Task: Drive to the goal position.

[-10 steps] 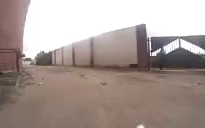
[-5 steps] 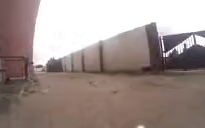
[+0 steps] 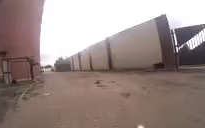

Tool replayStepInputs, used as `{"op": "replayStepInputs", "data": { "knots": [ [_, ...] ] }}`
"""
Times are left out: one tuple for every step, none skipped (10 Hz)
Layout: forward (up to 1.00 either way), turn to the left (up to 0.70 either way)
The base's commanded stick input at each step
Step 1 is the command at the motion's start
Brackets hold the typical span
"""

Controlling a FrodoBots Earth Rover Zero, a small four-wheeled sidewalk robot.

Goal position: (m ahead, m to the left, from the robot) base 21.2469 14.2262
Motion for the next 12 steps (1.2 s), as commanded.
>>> {"op": "replayStepInputs", "data": {
  "knots": [
    [0.7, 0.14],
    [0.7, 0.26],
    [0.7, 0.34],
    [0.7, 0.35],
    [0.7, 0.35],
    [0.7, 0.32],
    [0.7, 0.19],
    [0.7, 0.09],
    [0.7, 0.02],
    [0.7, 0.02],
    [0.7, 0.02],
    [0.7, 0.02]
  ]
}}
